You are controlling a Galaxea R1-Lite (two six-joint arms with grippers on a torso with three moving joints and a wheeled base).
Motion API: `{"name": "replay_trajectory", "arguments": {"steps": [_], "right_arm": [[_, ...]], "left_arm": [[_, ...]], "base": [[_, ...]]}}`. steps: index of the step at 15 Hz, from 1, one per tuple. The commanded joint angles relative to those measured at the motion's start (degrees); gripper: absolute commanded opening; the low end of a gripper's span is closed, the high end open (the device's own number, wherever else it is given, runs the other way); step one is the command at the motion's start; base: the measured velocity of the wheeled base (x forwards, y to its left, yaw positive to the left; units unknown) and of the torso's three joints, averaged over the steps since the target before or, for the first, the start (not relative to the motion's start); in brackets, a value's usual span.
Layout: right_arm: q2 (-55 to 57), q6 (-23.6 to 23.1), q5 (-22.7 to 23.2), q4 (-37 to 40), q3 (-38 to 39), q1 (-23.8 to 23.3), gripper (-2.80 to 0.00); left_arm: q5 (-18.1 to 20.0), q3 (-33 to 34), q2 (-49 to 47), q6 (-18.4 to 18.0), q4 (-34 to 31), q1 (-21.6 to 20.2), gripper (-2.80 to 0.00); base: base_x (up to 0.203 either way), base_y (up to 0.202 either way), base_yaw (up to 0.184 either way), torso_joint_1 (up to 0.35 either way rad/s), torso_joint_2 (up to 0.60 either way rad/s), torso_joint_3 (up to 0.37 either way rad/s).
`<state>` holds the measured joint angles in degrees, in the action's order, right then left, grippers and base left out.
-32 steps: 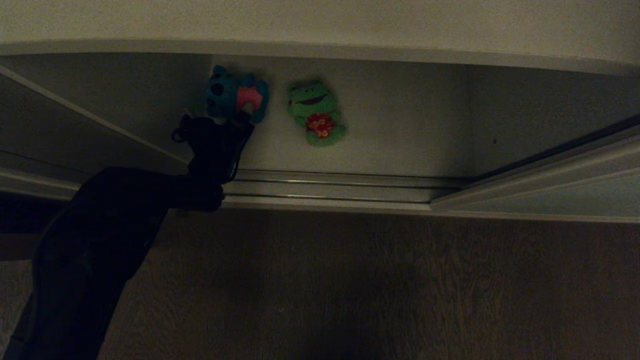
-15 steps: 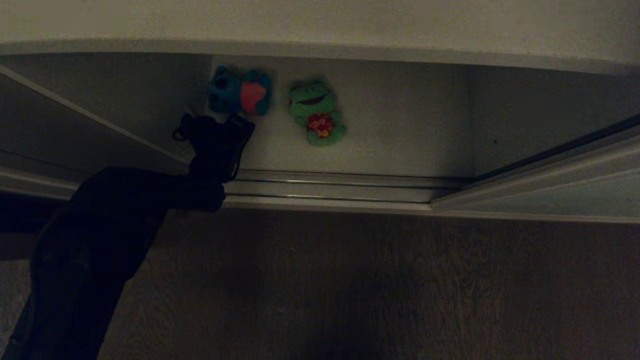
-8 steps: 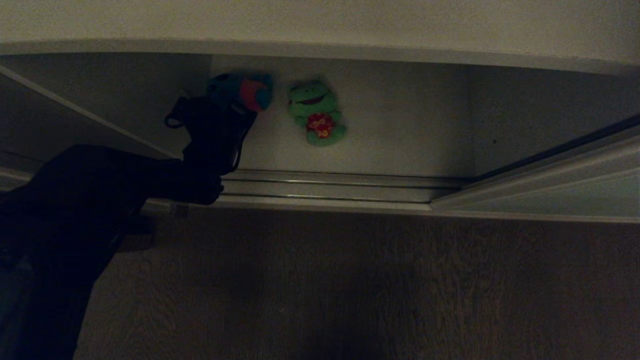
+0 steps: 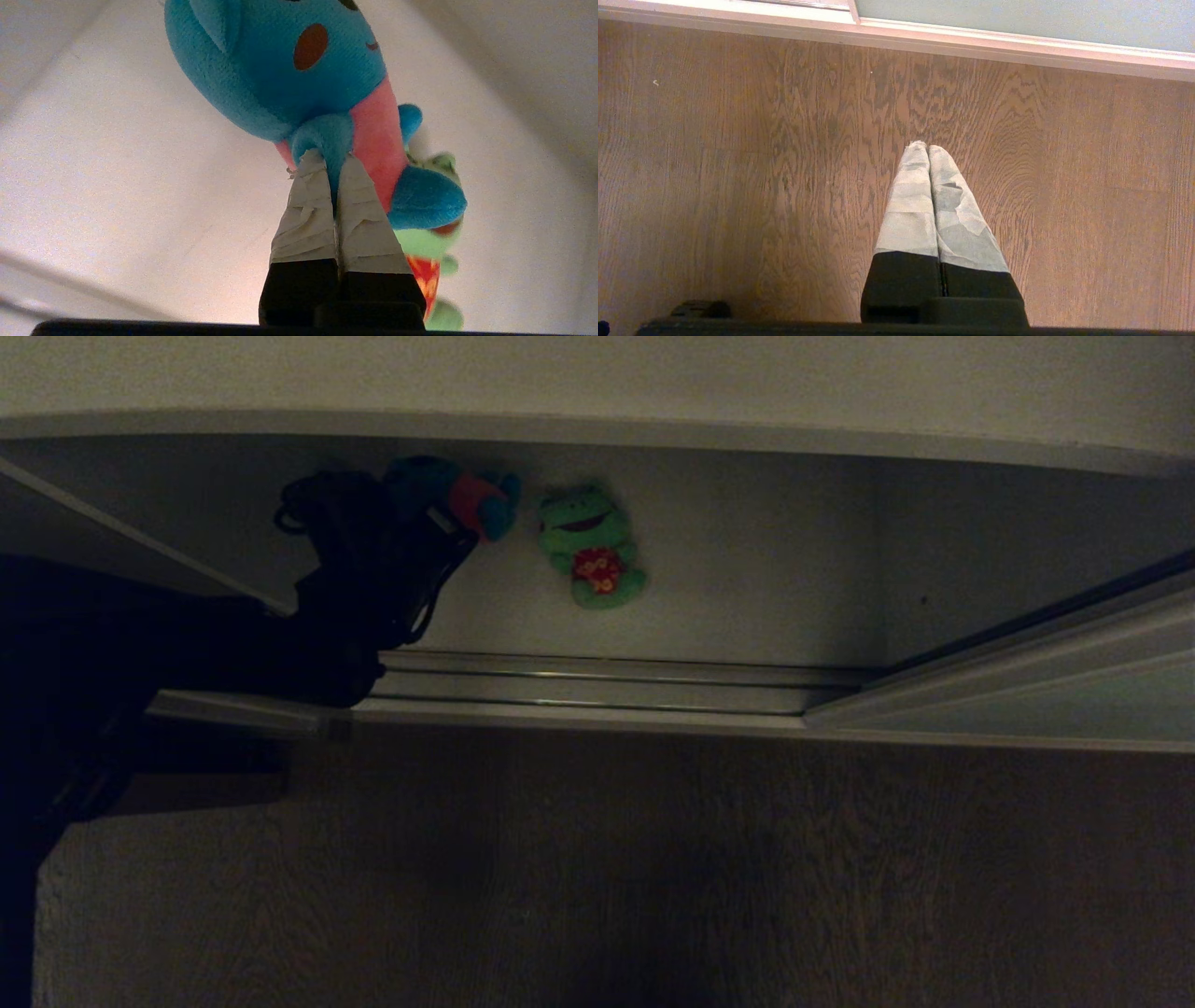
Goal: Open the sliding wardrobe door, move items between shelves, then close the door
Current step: Place the blue doll on the higher shelf
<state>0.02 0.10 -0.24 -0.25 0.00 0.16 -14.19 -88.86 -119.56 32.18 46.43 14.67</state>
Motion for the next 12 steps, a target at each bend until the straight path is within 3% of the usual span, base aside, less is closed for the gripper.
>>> {"name": "replay_trajectory", "arguments": {"steps": [1,12], "right_arm": [[-0.2,0.0,0.0,-0.1,0.0,0.0,-2.8],[-0.2,0.0,0.0,0.0,0.0,0.0,-2.8]], "left_arm": [[-0.1,3.3,5.1,-1.4,-0.5,0.5,-2.8],[0.2,30.8,27.0,-5.3,-4.0,1.4,-2.8]], "base": [[0.0,0.0,0.0,0.0,0.0,0.0],[0.0,0.0,0.0,0.0,0.0,0.0]]}}
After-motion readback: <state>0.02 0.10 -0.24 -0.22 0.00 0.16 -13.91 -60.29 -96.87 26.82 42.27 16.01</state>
